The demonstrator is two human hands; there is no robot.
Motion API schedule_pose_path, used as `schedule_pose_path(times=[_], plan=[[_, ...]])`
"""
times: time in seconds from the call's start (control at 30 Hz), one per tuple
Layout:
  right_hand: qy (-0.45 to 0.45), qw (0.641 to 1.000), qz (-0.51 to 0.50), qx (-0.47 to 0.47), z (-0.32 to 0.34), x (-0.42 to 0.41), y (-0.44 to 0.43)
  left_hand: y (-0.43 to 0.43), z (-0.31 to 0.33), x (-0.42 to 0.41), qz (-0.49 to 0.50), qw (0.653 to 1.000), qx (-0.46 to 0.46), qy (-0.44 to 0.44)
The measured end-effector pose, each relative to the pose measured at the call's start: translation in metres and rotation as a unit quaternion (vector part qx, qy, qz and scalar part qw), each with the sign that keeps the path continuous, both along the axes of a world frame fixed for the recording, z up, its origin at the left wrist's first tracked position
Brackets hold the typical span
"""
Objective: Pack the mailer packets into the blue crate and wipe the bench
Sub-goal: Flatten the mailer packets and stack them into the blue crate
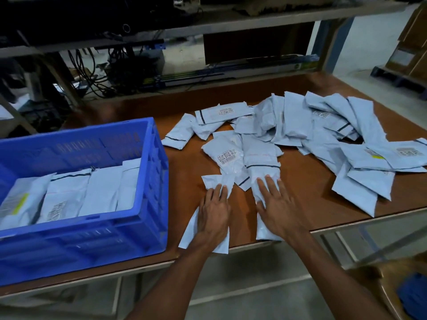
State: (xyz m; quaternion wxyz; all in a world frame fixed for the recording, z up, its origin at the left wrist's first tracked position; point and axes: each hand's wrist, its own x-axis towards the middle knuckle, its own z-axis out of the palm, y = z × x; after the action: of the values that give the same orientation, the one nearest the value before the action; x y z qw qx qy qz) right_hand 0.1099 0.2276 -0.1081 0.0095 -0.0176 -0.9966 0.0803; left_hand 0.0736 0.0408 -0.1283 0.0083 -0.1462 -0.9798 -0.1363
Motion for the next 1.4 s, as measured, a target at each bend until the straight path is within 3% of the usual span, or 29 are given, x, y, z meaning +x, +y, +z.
schedule_pose_path(times=[0.1,0.2,0.33,0.47,0.6,0.73,0.93,1.07,1.13,1.2,1.4], plan=[[0.05,0.996,-0.005,-0.073,0.019,-0.002,-0.008,-0.008,0.032,0.0,-0.005,0.997,0.039,0.068],[0.135,0.981,0.013,-0.141,0.061,-0.014,-0.03,-0.018,0.102,-0.009,-0.011,0.984,0.074,0.159],[0.255,0.926,0.064,-0.271,0.145,-0.027,-0.098,-0.075,0.216,-0.02,-0.024,0.934,0.136,0.33],[0.265,0.883,0.153,-0.355,0.201,-0.032,-0.193,-0.183,0.277,-0.03,0.022,0.905,0.107,0.41],[0.172,0.908,0.246,-0.292,0.212,-0.051,-0.296,-0.297,0.23,-0.049,0.071,0.945,-0.09,0.305],[0.059,0.95,0.261,-0.158,0.164,-0.083,-0.377,-0.376,0.178,-0.059,0.04,0.952,-0.261,0.156],[-0.112,0.972,0.195,-0.073,0.113,-0.128,-0.428,-0.405,0.153,-0.089,-0.014,0.942,-0.331,0.044],[-0.278,0.937,0.194,0.082,0.089,-0.131,-0.443,-0.416,0.133,-0.102,-0.017,0.923,-0.309,-0.229],[-0.33,0.925,0.166,0.089,0.089,-0.127,-0.444,-0.423,0.13,-0.101,0.014,0.9,-0.305,-0.309],[-0.337,0.922,0.166,0.092,0.091,-0.128,-0.444,-0.424,0.129,-0.098,0.009,0.887,-0.338,-0.316],[-0.337,0.916,0.192,0.1,0.089,-0.13,-0.441,-0.423,0.127,-0.099,0.008,0.892,-0.338,-0.301]])
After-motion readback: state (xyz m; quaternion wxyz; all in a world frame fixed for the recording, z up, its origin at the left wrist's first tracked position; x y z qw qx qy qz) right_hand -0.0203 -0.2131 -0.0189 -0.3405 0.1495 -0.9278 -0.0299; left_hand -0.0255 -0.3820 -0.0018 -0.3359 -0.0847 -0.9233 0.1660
